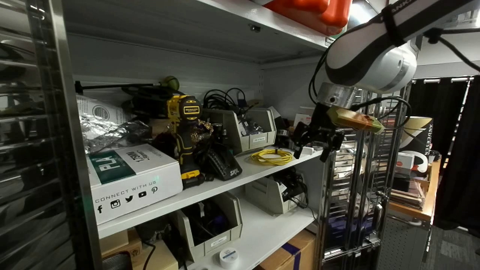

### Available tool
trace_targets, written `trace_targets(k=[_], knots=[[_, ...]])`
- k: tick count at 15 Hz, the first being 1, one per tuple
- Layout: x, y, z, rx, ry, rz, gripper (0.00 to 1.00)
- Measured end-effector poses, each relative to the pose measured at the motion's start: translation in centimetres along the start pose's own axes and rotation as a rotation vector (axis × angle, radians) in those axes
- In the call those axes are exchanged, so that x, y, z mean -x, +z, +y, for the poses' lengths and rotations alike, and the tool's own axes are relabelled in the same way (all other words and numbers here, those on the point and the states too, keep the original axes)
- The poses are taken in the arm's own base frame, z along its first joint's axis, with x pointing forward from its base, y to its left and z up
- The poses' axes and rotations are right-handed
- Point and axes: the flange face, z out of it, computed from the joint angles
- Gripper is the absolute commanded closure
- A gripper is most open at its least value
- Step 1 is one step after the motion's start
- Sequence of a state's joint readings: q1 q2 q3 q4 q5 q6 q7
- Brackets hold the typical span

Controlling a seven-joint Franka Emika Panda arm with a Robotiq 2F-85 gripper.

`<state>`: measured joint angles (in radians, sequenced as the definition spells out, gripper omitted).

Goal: Put the yellow cable inside the compartment.

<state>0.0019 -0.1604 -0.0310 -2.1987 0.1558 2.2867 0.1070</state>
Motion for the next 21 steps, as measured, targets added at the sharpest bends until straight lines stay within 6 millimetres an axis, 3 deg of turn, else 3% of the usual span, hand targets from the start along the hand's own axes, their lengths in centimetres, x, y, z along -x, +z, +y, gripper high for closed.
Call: trace_targets(k=[6, 9, 16, 21], knots=[[-6.0, -1.3, 1.0, 0.091, 0.098, 0.082, 0.00], [-8.1, -0.4, 1.3, 0.105, 0.138, 0.090, 0.00], [-11.4, 3.2, 1.4, 0.135, 0.184, 0.079, 0.00], [-12.2, 4.7, 1.0, 0.140, 0.182, 0.057, 0.00]])
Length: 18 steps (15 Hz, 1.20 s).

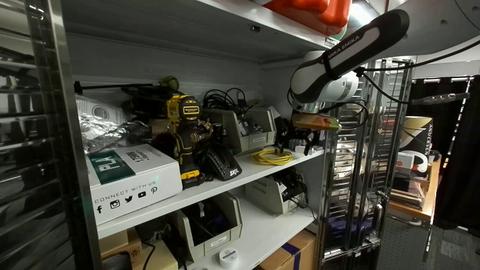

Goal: Put the yellow cable inside the compartment.

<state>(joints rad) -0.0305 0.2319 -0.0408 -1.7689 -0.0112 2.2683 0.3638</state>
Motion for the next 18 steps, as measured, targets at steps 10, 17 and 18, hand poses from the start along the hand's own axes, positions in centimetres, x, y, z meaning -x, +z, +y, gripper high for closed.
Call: trace_targets(k=[10, 17, 18], knots=[[1.0, 2.0, -1.0, 0.001, 0.004, -0.094, 0.49], [1.1, 1.4, -1.4, -0.026, 0.024, -0.115, 0.92], [1.1, 1.3, -1.3, -0.022, 0.025, -0.120, 0.95]])
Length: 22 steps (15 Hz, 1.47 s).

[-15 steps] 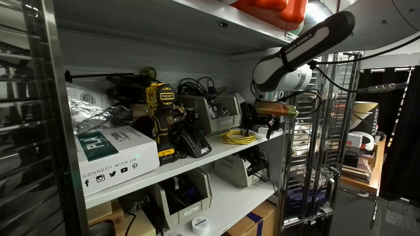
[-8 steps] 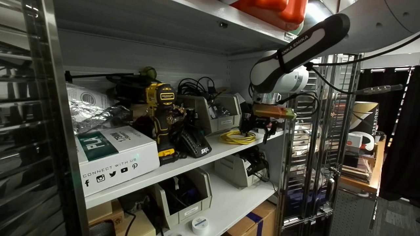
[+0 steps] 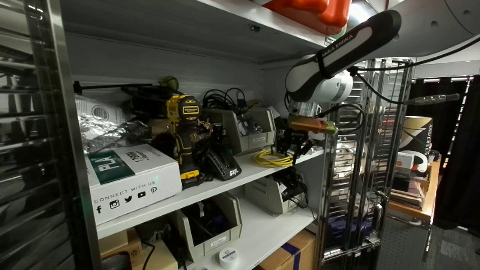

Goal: Put the yellow cable inside the compartment.

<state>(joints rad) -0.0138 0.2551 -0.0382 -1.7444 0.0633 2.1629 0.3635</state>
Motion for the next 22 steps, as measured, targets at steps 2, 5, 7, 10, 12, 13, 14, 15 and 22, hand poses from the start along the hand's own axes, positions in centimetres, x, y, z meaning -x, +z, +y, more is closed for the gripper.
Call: trace_targets(k=[2, 5, 7, 10, 12, 13, 14, 15, 22], knots=[[0.1, 0.0, 0.1, 0.005, 0.001, -0.013, 0.91], [0.5, -0.1, -0.4, 0.005, -0.010, -0.015, 0.91], [1.1, -0.7, -0.8, 0.001, -0.026, -0.010, 0.92], [2.5, -2.7, -1.4, -0.019, -0.061, 0.035, 0.92], [3.7, -4.8, -1.6, -0.043, -0.083, 0.087, 0.92], [4.4, -6.0, -1.5, -0.056, -0.092, 0.114, 0.92], [5.2, -7.3, -1.4, -0.071, -0.100, 0.148, 0.92], [6.0, -8.7, -1.1, -0.086, -0.104, 0.185, 0.92], [8.8, -15.9, 1.2, -0.194, -0.104, 0.530, 0.93]])
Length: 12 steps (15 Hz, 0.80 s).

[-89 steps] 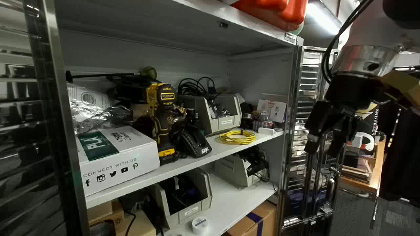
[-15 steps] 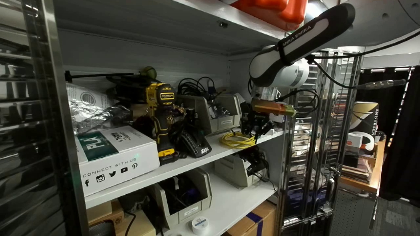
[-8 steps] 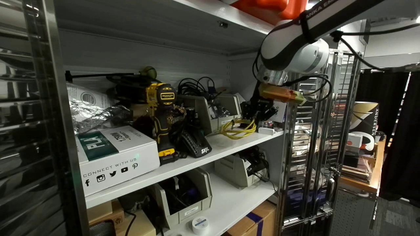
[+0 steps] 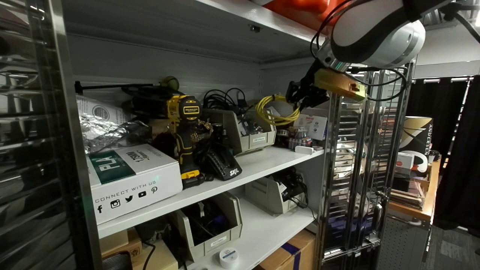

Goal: Put the yellow cable inside the compartment.

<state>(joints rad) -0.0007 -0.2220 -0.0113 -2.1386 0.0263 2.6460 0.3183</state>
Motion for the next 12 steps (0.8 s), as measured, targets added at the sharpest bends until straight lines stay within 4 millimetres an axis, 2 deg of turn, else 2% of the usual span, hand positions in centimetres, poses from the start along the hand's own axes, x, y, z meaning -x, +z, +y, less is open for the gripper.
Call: trace_targets(k=[1, 3, 7, 10, 12], knots=[[-0.2, 0.2, 0.2, -0.005, -0.004, 0.040, 0.93], [-0.4, 1.8, 0.7, -0.009, -0.012, 0.092, 0.93], [-0.5, 8.4, 1.2, -0.005, -0.036, 0.143, 0.93], [-2.0, 12.6, 0.0, -0.018, -0.033, 0.178, 0.93], [-3.5, 13.7, -1.9, -0.045, -0.023, 0.203, 0.93]])
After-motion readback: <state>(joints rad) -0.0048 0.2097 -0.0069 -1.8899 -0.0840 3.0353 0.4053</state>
